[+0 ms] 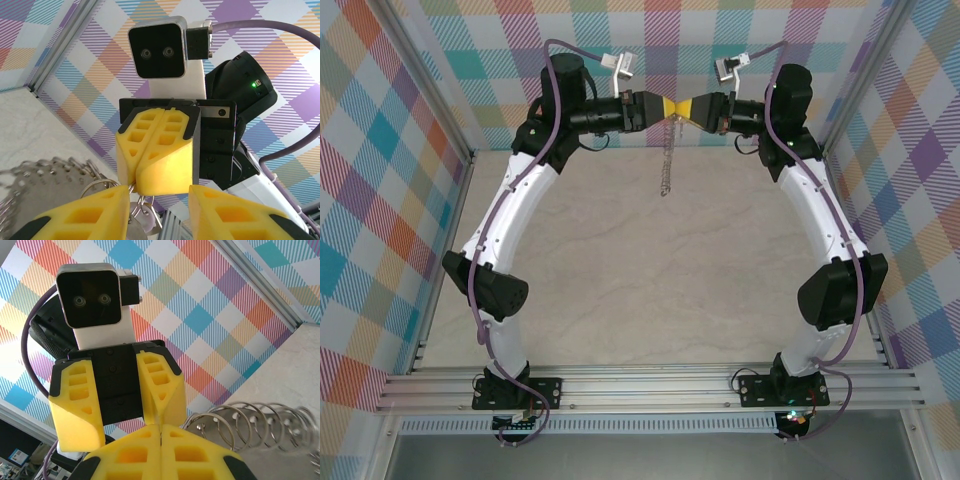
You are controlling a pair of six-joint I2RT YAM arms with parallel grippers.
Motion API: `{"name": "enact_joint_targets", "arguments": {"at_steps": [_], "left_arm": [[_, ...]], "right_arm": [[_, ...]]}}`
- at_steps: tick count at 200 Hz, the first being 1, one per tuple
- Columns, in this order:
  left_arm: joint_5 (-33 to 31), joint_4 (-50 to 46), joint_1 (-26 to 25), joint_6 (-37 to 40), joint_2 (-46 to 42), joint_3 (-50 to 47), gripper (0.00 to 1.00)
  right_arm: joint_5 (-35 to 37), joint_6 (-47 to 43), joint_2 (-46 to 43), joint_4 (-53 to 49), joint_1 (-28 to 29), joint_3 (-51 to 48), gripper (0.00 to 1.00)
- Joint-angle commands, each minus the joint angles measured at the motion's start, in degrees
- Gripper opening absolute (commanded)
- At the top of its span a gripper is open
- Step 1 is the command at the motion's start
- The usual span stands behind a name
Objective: Put the keys on the keyring
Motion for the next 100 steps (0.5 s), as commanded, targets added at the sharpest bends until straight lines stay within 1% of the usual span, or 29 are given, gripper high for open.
{"name": "enact_joint_targets", "arguments": {"at_steps": [1,40,100], "left_arm": [[-1.25,-0.78,1.08,1.14,0.22,1.50,0.37],[-1.81,0.06,1.57,0.79,-0.22,1.50,0.37],[-0.50,1.84,1.15,-1.44,1.15,1.45,0.37]], "right_arm": [[-1.16,-0.02,-0.84,3.17,-0.12,0.07,0.00],[-0.77,0.19,-0.86,3.53,-0.29,-0.09,0.00],[-0.73,1.39,-0.66,4.87,-0.32,-0.27,0.00]]}}
